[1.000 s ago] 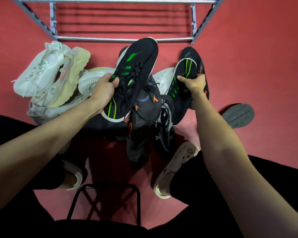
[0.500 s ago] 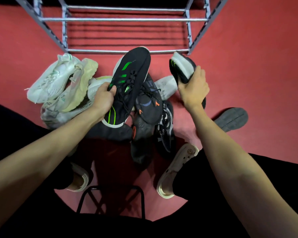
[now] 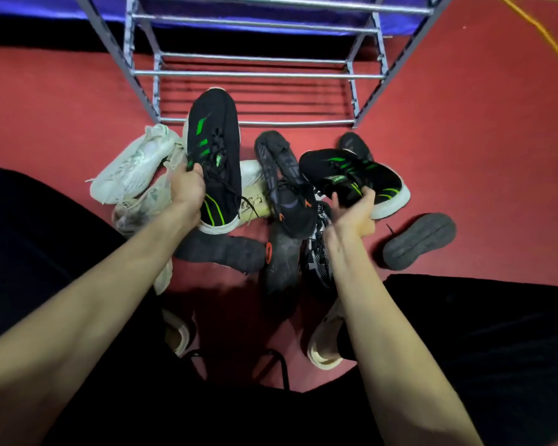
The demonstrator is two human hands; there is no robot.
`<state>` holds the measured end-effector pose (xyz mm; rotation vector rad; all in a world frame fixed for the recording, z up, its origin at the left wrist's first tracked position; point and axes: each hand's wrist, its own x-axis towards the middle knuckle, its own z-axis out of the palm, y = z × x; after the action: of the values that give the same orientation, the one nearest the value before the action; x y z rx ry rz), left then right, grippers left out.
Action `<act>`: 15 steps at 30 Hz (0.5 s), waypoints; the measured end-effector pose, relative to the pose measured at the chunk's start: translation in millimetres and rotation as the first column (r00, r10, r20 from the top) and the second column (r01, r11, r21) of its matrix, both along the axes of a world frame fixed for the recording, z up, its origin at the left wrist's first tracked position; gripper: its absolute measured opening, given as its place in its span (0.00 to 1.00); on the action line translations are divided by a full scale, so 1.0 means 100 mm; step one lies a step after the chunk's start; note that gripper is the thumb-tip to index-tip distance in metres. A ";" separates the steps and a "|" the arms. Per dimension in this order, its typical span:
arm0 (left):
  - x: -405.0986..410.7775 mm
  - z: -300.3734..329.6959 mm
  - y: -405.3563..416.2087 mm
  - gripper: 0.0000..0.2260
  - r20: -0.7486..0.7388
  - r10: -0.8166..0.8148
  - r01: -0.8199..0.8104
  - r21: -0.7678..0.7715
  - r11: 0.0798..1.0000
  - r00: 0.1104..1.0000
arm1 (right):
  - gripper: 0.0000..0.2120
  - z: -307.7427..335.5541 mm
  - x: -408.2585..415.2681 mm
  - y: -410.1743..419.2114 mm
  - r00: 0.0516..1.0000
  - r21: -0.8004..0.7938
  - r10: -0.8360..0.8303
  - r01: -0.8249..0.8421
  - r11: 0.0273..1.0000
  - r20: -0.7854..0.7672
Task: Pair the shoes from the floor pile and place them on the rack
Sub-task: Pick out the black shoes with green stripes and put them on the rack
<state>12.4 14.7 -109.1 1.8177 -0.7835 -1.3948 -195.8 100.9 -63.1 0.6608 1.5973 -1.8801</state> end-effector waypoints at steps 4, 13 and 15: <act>0.01 0.07 0.01 0.14 -0.037 0.007 -0.007 -0.022 1.000 0.999 | 0.06 -0.01 0.17 0.19 0.997 -0.092 -0.035 0.042 0.995 0.073; 0.06 0.05 0.04 0.14 -0.036 0.021 -0.021 0.017 1.000 0.999 | 0.14 -0.32 0.32 0.06 0.918 -0.150 0.343 -0.318 0.936 0.200; 0.09 0.06 0.06 0.14 -0.010 0.027 -0.027 0.015 1.000 1.000 | 0.19 -0.38 0.38 0.03 0.873 -0.074 0.438 -0.433 0.898 0.215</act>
<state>21.6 20.5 -103.5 1.8242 -0.7425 -1.3952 -158.2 103.8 -101.3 0.4372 1.4300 -1.4338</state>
